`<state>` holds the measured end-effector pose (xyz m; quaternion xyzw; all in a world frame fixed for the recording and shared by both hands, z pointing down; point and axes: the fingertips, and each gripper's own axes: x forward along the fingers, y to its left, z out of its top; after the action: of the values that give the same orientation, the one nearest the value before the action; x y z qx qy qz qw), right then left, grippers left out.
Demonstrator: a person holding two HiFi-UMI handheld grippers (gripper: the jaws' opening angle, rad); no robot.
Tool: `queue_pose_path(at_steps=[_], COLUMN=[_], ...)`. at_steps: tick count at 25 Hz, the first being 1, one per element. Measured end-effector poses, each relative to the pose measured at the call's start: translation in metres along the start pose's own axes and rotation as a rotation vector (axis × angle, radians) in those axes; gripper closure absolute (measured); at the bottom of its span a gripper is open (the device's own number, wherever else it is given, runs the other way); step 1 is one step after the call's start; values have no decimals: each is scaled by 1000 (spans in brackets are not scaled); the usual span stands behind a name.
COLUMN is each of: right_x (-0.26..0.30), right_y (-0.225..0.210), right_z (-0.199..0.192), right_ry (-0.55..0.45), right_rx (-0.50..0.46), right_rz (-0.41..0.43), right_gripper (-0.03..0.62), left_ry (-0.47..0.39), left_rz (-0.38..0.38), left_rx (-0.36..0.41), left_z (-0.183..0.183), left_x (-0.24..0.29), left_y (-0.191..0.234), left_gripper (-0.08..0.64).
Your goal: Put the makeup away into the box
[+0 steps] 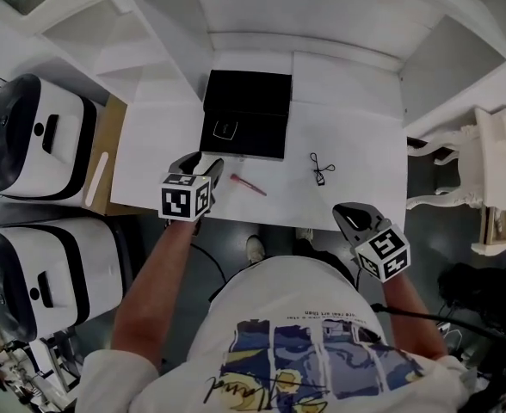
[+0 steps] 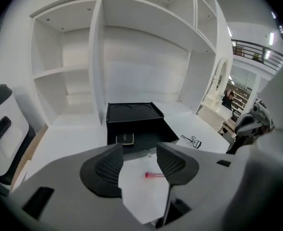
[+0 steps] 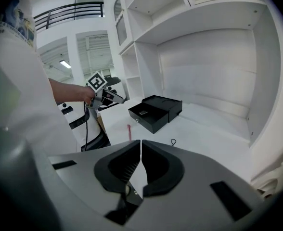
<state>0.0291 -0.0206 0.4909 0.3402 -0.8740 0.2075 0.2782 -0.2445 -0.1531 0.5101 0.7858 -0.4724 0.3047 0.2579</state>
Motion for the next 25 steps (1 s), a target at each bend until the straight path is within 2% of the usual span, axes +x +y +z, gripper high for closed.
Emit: queue_pose_path(at_steps=[4, 11, 17, 25], right_x=[4, 9, 8, 1], right_y=[21, 58, 84, 82], right_z=[0, -4, -15, -25], right_ry=[0, 5, 22, 41], right_rx=[-6, 1, 11, 20], right_rz=[-13, -39, -64, -70], right_gripper=[565, 565, 565, 565], left_ry=[10, 8, 39, 89], left_rz=[-39, -128, -228, -277], left_rx=[-3, -4, -42, -134], left_z=[-29, -67, -98, -110], left_x=[-13, -29, -27, 1], left_y=[-11, -35, -57, -76], left_gripper=[368, 530, 546, 542])
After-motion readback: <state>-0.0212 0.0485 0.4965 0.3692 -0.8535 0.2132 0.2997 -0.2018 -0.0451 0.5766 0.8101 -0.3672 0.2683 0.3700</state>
